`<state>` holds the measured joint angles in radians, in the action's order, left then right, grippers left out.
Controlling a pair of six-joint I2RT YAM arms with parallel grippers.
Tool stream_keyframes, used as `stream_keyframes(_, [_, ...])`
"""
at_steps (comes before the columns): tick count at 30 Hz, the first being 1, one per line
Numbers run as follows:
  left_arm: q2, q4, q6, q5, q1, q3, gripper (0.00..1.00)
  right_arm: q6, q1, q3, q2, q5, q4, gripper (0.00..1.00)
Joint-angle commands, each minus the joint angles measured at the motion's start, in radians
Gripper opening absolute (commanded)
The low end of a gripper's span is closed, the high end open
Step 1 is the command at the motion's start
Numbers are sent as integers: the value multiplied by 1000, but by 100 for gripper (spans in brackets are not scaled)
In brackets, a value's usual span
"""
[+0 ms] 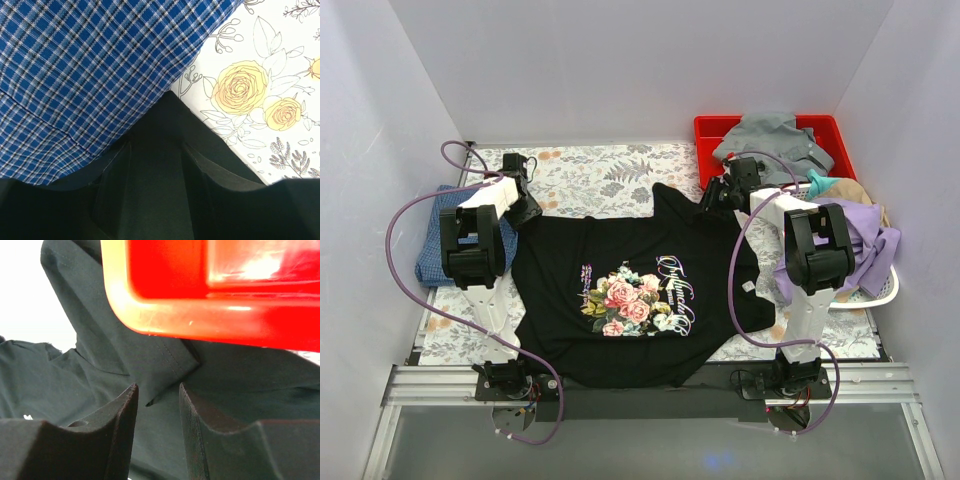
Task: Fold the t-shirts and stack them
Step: Fold the tshirt
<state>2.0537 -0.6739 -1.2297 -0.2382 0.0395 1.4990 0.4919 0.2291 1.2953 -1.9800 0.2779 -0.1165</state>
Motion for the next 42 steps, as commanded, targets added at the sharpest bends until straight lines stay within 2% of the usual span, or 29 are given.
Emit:
stream_keyframes(1, [5,-12,10,8,11,1,43,-36,-4,48,24,-36,-25,44])
stream_keyframes(11, [-4,-13,16,-9,11,-13,42,-16,-7,101,-65,-28,-31,44])
stream_keyframes(20, [-6,-18,18,-16,11,-11,42,-15,-5,48,10,-68,-46,43])
stream_keyframes(25, [-3,-19,18,-15,11,-8,42,-12,-5,81,0,-86,-84,43])
stream_keyframes(32, [-3,-19,18,-13,11,-8,42,-7,-7,124,-40,-60,-110,43])
stream_keyframes(42, [5,-30,21,-61,11,-19,42,8,-4,137,-100,12,-54,41])
